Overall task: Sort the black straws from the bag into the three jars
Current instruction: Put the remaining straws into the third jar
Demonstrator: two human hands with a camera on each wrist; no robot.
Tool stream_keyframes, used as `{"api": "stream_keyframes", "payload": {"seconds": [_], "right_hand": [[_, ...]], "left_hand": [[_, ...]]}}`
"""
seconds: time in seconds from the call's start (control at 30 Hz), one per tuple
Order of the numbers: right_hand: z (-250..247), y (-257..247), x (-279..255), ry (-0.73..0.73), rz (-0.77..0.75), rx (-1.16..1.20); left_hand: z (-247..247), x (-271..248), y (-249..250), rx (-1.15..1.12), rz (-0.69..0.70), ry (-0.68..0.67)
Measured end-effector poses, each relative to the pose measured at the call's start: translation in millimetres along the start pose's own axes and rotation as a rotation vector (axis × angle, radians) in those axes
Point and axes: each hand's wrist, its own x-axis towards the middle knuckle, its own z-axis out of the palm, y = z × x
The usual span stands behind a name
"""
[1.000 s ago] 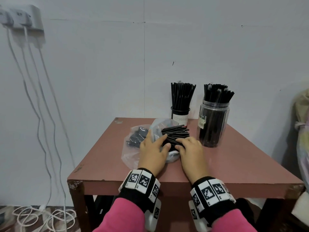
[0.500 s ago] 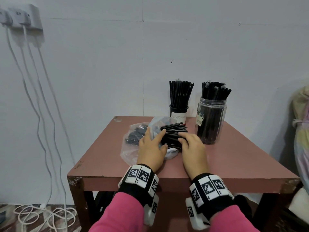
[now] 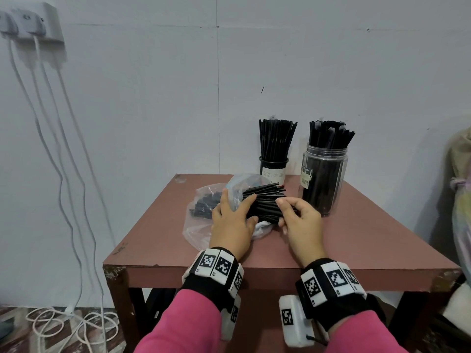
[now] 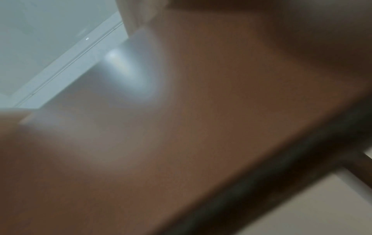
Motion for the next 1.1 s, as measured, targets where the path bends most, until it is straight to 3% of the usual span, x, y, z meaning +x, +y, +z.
{"api": "stream_keyframes", "payload": {"seconds": [0.17,0.27,0.37,0.5,0.6,0.77,0.83,0.97,1.03,1.1], "right_hand": [[3,-11,-5,-0.183,0.057,0.263],[3,-5,-5,-0.270,0.056,0.191],[5,-5,-4,-0.279,0.063,0.176],[5,-4,-1,-0.177,0.107,0.243],[2,-1,4,-0.087,0.129,0.266],[1,4,8,-0.026,0.184,0.335],[1,6,9,-0.017,0.193,0.339],[2,5,9,-0.014,0.206,0.347],[1,4,9,-0.020,0.207,0.358],[0,3,10,-0.024,0.201,0.364]], "left_hand": [[0,0,1,-0.014,-0.040,0.073],[0,0,1,-0.001,-0.036,0.079],[1,0,0,0.020,-0.031,0.062],[0,0,2,-0.042,-0.036,0.072],[-5,-3,2,-0.207,0.039,0.222],[-38,-8,17,-0.425,0.283,0.508],[-58,0,30,-0.405,0.356,0.404],[-68,28,41,-0.089,0.280,-0.064],[-60,41,37,0.097,0.277,-0.124],[-53,51,33,0.116,0.250,-0.132]]}}
